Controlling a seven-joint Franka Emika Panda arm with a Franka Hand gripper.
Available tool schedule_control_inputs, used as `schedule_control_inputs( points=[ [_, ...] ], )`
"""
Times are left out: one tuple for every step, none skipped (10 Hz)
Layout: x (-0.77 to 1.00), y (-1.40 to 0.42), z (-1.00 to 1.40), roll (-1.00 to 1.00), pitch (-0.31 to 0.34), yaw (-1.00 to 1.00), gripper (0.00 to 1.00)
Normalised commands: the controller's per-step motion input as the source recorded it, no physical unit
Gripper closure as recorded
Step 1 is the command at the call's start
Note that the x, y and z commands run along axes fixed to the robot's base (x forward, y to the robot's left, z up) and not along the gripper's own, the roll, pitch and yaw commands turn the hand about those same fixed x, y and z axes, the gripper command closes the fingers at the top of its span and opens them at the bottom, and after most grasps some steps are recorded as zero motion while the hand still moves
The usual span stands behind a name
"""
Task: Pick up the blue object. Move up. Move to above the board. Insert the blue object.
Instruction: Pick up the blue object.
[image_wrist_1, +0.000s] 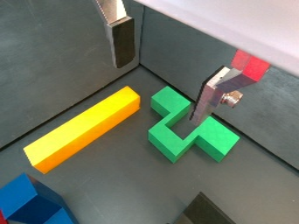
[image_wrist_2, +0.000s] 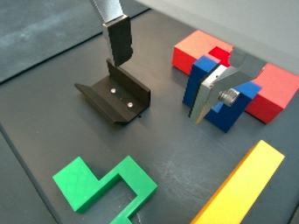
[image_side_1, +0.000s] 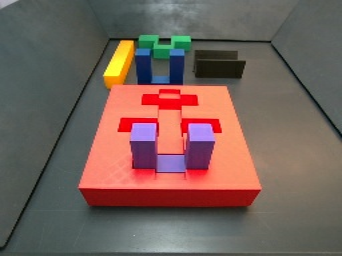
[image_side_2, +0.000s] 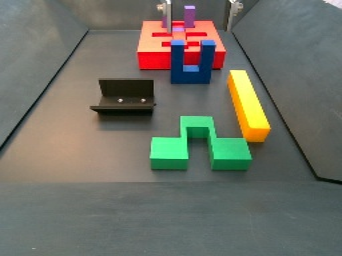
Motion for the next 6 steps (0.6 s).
schedule_control_inputs(
  points=[
    [0.03, -0.01, 0.00, 0.00, 0.000, 0.00, 0.00],
    [0.15, -0.07, -0.10, 0.00, 0.000, -0.09, 0.00],
    [0.32, -0.14, -0.21, -0.04, 0.000, -0.15, 0.00],
    [0.45, -0.12, -0.32, -0.01, 0.000, -0.15, 0.00],
    [0.53, -0.19, -0.31, 0.00, 0.000, -0.13, 0.00],
    [0.61, -0.31, -0.33, 0.00, 0.000, -0.16, 0.00]
  ],
)
